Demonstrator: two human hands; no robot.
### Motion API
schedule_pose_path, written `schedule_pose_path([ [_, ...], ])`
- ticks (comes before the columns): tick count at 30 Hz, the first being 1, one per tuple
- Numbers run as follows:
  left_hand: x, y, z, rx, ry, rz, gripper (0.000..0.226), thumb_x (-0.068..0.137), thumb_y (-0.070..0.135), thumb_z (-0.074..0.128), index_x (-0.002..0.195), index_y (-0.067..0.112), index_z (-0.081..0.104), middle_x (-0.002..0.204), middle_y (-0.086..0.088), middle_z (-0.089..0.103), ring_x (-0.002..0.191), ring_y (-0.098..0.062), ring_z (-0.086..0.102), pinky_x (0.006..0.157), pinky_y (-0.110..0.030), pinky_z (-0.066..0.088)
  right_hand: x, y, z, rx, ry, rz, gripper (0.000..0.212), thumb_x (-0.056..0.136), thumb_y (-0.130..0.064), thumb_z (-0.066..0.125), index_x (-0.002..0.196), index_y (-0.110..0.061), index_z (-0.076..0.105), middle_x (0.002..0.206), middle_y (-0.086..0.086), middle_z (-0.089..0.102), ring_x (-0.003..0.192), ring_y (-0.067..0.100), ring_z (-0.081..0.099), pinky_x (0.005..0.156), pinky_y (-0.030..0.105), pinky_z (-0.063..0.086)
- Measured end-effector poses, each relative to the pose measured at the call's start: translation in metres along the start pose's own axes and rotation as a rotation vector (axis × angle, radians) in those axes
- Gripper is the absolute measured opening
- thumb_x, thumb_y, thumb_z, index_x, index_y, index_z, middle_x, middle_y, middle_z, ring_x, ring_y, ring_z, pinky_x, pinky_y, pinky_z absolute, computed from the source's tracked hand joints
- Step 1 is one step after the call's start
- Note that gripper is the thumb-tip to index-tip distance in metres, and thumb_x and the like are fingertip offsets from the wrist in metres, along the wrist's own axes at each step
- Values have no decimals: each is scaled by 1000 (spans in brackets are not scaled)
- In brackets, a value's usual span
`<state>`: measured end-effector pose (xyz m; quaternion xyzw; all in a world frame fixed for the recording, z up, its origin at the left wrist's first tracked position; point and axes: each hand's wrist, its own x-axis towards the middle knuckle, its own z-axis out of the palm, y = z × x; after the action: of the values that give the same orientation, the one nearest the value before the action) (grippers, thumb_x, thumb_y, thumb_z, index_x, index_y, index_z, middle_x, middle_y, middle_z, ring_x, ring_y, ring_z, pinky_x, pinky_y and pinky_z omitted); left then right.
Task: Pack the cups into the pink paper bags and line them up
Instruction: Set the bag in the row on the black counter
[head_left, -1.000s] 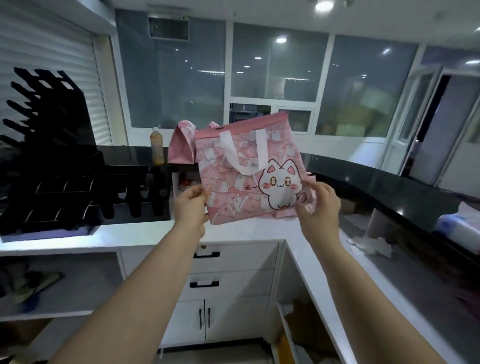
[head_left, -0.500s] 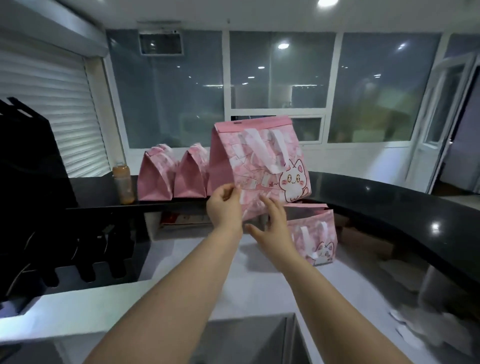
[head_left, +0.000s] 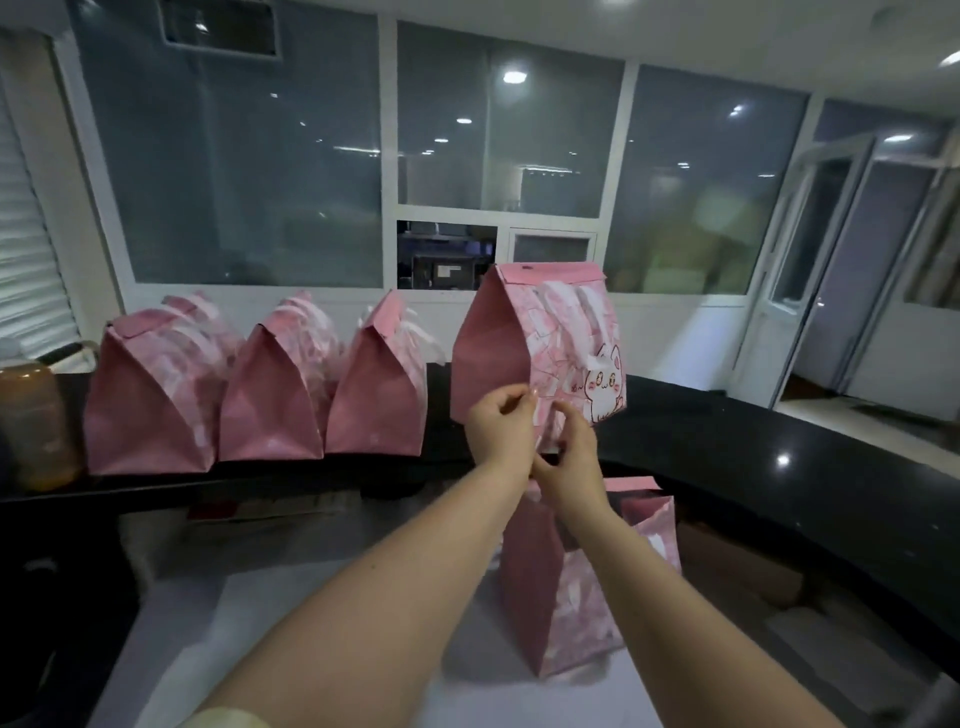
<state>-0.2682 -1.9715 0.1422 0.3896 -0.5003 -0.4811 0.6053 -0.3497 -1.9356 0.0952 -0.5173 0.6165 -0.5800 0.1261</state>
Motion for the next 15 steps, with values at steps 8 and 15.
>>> schedule_pose_path([
  [8,86,-80,36,319,-57,148,9,87,22,70,94,25,76,91,13,68,93,-10,60,84,-30,52,93,75,19,-66,-144,101,67,81,-4,66,110,-58,40,116,-2,60,100,17,64,82,30,55],
  [15,126,-129,4,314,-18,385,21,77,20,81,98,21,75,101,5,60,101,-20,56,92,-38,48,124,116,29,-224,-129,153,57,84,-9,62,134,-27,40,126,-5,56,110,10,55,81,15,42],
])
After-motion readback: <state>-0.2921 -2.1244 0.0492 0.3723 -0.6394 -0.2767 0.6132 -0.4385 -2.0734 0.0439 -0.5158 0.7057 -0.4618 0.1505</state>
